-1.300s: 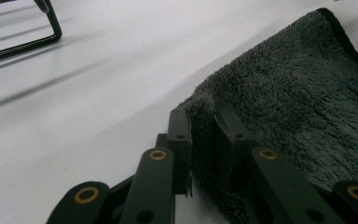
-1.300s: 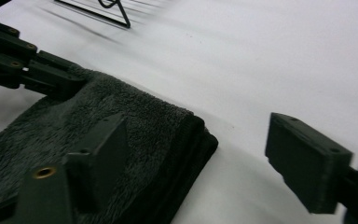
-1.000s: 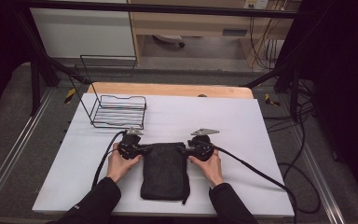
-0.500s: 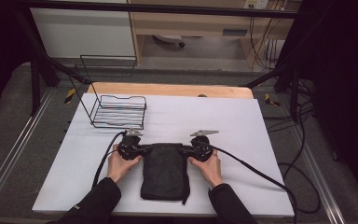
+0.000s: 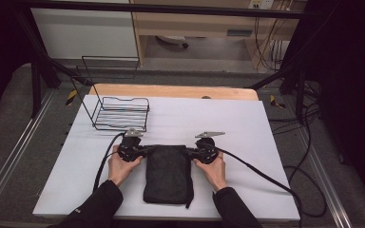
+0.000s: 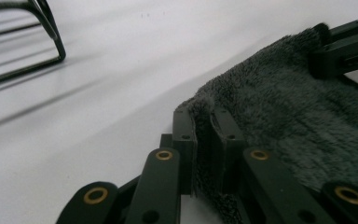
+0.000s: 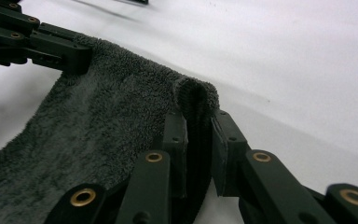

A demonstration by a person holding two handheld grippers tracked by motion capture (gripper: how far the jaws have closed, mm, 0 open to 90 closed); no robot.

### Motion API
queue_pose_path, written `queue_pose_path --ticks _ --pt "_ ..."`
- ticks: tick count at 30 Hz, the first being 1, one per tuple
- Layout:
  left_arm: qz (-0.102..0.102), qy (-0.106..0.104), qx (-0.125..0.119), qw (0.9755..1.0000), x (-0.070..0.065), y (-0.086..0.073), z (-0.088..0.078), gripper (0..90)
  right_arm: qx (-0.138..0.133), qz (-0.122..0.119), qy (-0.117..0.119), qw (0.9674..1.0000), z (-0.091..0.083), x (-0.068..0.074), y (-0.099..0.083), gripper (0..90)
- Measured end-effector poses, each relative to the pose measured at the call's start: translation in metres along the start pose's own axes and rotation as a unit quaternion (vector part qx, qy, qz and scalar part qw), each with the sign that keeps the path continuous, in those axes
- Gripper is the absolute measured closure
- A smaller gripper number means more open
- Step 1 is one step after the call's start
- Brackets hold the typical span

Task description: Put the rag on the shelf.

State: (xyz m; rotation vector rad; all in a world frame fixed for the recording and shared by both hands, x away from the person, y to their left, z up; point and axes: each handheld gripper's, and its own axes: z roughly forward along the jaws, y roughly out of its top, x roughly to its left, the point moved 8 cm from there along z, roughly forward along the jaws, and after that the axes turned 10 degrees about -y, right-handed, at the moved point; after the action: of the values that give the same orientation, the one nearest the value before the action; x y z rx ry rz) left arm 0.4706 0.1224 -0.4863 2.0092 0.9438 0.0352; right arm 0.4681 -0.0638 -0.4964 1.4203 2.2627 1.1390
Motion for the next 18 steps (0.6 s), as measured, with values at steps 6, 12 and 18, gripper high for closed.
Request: queue_pose_path --ticks 6,12,18 --pt "0.013 -0.006 -0.018 0.9997 -0.007 0.008 -0.011 81.6 -0.017 0.007 0.012 0.9997 -0.012 0.004 0.008 78.6" --pt "0.027 -0.005 -0.036 0.999 -0.016 0.017 -0.024 81.7 -0.039 -0.002 0.019 0.9991 -0.024 0.01 0.017 78.8" --pt "0.04 -0.004 -0.052 0.9979 -0.022 0.023 -0.036 81.7 -0.063 -0.018 0.018 0.9977 -0.036 0.019 0.027 78.9"
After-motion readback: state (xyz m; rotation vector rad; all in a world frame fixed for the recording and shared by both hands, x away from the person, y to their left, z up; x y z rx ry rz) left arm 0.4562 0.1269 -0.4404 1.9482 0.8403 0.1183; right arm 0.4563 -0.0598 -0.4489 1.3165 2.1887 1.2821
